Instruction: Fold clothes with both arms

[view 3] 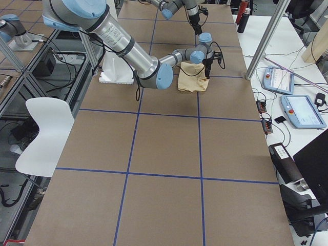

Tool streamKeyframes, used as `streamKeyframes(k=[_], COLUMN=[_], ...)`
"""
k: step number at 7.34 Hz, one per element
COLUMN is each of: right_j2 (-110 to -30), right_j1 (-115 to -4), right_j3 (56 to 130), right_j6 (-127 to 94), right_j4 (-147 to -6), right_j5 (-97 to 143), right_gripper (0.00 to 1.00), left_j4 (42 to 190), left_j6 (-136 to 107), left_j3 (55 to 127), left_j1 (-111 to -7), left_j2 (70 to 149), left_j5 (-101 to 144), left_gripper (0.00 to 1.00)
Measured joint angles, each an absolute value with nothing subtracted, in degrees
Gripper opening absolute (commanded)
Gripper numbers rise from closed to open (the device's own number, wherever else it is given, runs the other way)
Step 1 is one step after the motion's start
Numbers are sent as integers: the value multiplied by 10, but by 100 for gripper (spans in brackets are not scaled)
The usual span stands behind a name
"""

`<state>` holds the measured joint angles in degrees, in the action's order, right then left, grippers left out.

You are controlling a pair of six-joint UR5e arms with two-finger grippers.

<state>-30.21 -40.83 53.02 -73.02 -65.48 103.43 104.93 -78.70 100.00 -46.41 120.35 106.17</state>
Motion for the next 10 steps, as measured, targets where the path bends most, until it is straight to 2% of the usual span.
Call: streamKeyframes(k=[2,5,6,8,10], right_j2=[-293,-322,-330,-326,-293], right_j1=[-423,-400,-380,-361,-361], right_j3=[533,631,640,623,555], right_j6=[-706,-703,-701,-694,-685], right_j4=[-655,-743,-764,-773,-732], right_j5=[1031,1074,1075,1071,1048], right_gripper=[100,100,100,99,99], left_j4=[1049,1049,1049,1049,1049], left_j6=[-787,-786,-786,-785,-785], left_j3=[1005,1006,1006,1006,1007], left_j1=[-464,-464,-464,-464,-465], left_j2=[1200,1200,1200,1200,1199], left_j5=[1067,1069,1069,1069,1069], left_gripper=[99,99,99,99,99])
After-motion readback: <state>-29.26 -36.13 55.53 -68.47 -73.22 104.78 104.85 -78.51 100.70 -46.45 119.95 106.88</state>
